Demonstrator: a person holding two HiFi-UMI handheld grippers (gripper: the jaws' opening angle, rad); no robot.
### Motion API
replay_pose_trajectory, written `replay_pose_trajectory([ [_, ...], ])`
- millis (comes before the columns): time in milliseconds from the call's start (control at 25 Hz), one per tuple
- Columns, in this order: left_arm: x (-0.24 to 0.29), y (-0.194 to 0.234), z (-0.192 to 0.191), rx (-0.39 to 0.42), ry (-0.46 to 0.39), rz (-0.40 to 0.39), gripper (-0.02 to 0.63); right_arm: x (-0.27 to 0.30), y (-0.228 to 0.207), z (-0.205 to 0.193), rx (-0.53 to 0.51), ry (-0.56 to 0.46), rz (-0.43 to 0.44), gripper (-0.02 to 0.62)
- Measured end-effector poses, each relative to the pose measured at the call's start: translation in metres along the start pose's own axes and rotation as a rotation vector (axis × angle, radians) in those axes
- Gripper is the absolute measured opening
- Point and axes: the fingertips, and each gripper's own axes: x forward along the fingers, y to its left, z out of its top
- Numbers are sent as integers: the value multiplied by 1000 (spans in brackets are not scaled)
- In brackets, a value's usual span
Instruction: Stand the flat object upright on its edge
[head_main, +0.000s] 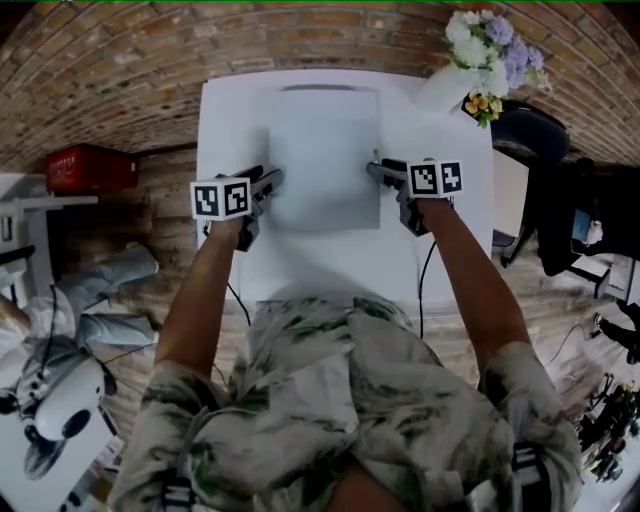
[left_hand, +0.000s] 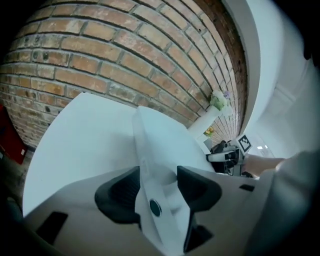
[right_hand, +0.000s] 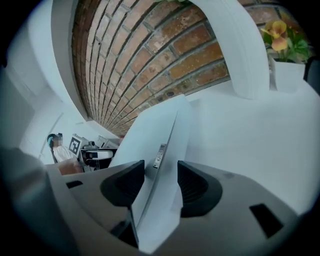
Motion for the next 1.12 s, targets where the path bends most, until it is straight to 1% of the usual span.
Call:
replay_pose_trajectory([
  [160,7,2,1,-32,21,-52,236,5,1,2,0,27,23,227],
  [320,11,1,0,-97,39,-134,238,8,2,3,17,54,60,227],
  [440,15,-2,-1,-130,45,-174,236,10,1,3,24,60,60,224],
  [520,16,-1,-1,-140,39,-172,236,10,2,2,16,57,52,218],
  [680,14,-1,-1,-139,32,-144,235,9,3,2,9,51,45,204],
  [880,13,-7,1,-128,23,-142,230,4,4,2,-2,61,37,192],
  [1000,9,-12,6,-113,5,-146,229,-3,7,4,-14,46,37,189],
  [1120,6,-23,14,-75,-9,-152,229,-15,10,11,-53,13,28,190],
])
